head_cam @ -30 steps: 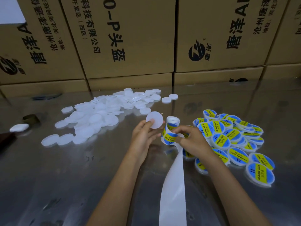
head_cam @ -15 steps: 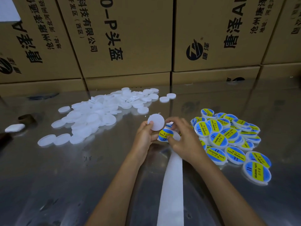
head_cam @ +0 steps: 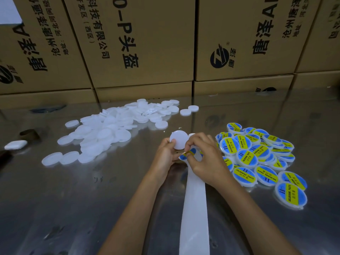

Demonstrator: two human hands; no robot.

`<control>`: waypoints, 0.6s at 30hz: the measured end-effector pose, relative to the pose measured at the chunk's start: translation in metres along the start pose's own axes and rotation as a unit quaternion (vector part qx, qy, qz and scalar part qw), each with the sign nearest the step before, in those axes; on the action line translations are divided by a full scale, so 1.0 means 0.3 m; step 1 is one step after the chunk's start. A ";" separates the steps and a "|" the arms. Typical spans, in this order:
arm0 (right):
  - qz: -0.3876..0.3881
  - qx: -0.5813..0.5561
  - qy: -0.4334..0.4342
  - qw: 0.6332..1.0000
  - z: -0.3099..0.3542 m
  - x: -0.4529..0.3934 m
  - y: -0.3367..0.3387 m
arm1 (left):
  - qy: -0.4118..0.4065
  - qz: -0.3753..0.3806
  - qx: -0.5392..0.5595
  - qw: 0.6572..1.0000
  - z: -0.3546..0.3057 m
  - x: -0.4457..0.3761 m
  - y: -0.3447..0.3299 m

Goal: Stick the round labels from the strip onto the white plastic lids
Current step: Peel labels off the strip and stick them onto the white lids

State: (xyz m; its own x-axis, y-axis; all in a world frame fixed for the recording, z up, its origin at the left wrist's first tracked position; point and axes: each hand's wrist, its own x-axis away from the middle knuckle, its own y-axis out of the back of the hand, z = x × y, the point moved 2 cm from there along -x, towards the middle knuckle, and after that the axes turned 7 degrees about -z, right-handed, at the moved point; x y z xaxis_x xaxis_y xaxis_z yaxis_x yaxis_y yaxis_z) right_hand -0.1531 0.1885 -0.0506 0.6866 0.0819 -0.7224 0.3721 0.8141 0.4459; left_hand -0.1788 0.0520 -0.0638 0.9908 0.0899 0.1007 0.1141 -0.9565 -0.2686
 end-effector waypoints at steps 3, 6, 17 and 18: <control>-0.022 -0.034 -0.018 0.999 0.004 0.001 0.006 | -0.006 -0.018 -0.030 0.999 0.003 0.001 -0.003; -0.047 -0.054 -0.054 0.996 -0.005 0.005 0.009 | -0.011 -0.033 -0.079 0.996 0.008 0.000 -0.001; -0.085 -0.163 -0.185 0.965 -0.012 -0.002 0.015 | 0.000 -0.022 -0.071 0.997 -0.003 0.007 -0.010; -0.087 -0.175 -0.194 0.961 -0.008 -0.003 0.019 | 0.007 -0.001 -0.054 0.999 -0.004 0.013 -0.015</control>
State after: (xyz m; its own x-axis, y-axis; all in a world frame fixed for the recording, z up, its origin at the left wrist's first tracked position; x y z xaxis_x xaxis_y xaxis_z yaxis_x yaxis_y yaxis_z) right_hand -0.1530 0.1945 -0.0487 0.8390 -0.2389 -0.4889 0.3168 0.9450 0.0817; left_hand -0.1755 0.0565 -0.0610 0.9894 0.0896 0.1142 0.1076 -0.9807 -0.1631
